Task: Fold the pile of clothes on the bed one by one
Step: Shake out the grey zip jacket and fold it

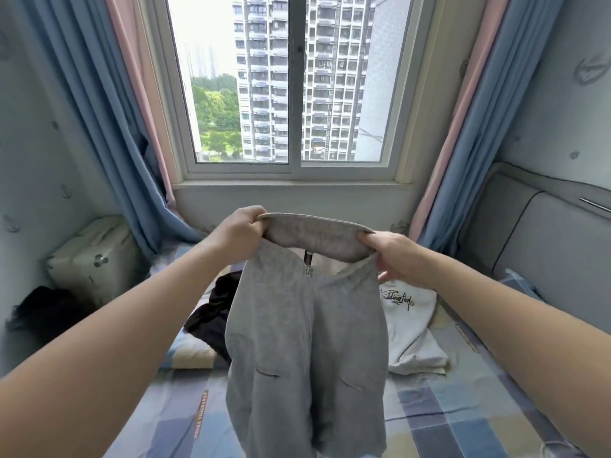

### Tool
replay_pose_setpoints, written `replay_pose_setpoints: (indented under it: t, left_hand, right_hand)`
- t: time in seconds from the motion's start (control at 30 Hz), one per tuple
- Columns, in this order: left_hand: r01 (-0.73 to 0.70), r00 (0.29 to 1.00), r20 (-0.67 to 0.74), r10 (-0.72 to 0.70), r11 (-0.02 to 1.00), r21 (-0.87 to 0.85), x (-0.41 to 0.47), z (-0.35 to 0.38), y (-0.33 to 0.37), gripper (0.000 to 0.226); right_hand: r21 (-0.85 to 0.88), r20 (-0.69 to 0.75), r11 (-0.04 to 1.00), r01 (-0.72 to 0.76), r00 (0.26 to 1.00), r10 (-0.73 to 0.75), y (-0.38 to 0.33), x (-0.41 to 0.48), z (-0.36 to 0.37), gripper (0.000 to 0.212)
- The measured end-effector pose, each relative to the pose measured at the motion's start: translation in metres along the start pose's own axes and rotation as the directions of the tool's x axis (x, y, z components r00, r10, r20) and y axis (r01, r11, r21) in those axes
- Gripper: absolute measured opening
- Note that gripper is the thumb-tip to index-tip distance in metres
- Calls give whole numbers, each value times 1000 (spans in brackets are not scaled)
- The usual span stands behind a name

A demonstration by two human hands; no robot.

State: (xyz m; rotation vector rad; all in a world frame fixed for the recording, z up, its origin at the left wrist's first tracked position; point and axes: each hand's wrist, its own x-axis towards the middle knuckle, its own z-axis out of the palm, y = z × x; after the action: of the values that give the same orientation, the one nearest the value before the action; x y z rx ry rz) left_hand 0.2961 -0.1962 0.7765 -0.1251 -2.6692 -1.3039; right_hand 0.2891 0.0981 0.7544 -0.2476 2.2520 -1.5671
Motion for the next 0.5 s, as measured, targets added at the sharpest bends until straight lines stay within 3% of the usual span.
replay_pose_setpoints:
  t: [0.1,0.17,0.23,0.33,0.4,0.5]
  left_hand:
    - [-24,995,-100,18,998,-55,-16,8,-11,33]
    - [-29,994,-110,23,998,-54,-28,14,-16,35]
    - [-45,994,-97,42,999,-25,-42,19,-18,37]
    - [-60,996,-70,62,998,28,-68,12,-18,43]
    - [-73,996,49,71,996,47,-94,6,-11,46]
    - [-110,961,263,87,991,72,-143,11,17,32]
  right_hand:
    - [-150,243,988,-42,967,77,28,-10,27,55]
    - [-247,298,969,-23,950,98,54,-17,52,53]
    - [-244,259,969,32,965,33,72,-24,69,47]
    - [-99,148,991,92,986,-76,66,-49,57,29]
    - [-12,123,994,112,986,-110,50,-75,38,24]
    - [9,98,982,190,977,-190,26,-117,12,20]
